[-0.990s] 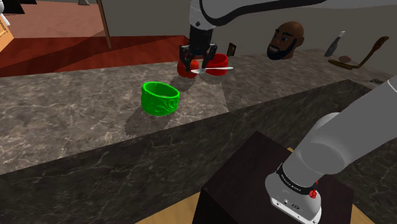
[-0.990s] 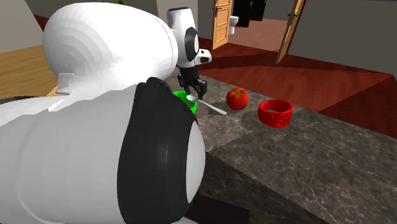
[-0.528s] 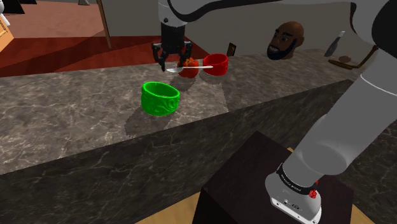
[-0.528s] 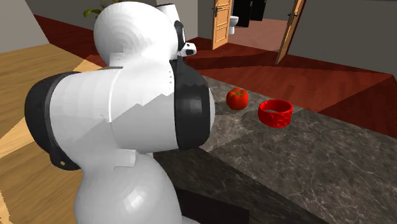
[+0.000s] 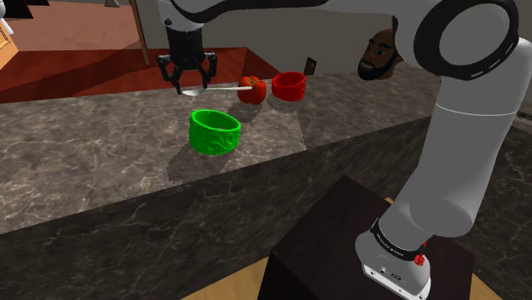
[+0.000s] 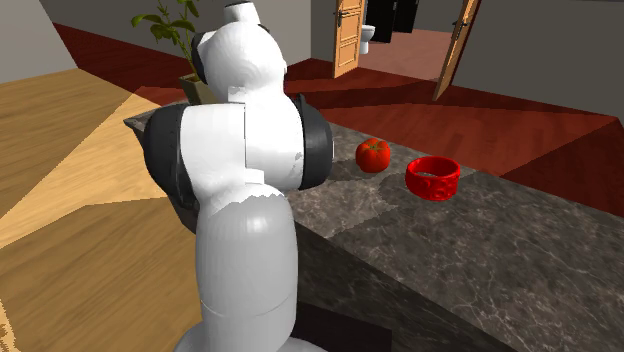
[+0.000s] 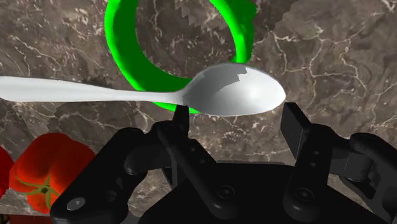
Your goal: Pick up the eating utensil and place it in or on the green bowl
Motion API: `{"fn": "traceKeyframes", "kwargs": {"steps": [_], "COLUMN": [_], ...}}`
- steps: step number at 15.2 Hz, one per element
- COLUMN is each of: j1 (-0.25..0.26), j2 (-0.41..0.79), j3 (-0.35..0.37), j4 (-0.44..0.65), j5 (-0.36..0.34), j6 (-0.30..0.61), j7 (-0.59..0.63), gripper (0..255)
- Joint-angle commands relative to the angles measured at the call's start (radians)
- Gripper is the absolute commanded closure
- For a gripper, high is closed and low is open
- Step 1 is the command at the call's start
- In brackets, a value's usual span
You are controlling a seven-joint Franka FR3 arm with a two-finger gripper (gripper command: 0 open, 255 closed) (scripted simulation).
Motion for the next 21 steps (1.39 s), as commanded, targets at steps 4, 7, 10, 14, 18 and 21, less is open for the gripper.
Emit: {"fn": "traceKeyframes", "kwargs": {"steps": [4, 7, 10, 14, 18, 21], "j1": [0.033, 0.028, 0.024, 0.020, 0.018, 0.018], "j2": [0.076, 0.073, 0.072, 0.074, 0.077, 0.077], "j3": [0.000, -0.001, -0.002, -0.004, -0.006, -0.006], "j4": [0.076, 0.030, -0.012, -0.062, -0.085, -0.084], "j5": [-0.031, -0.032, -0.033, -0.038, -0.041, -0.041], "j6": [-0.009, 0.033, 0.073, 0.124, 0.149, 0.149], "j7": [0.029, 0.035, 0.042, 0.051, 0.056, 0.056], "gripper": [255, 255, 255, 255, 255, 255]}}
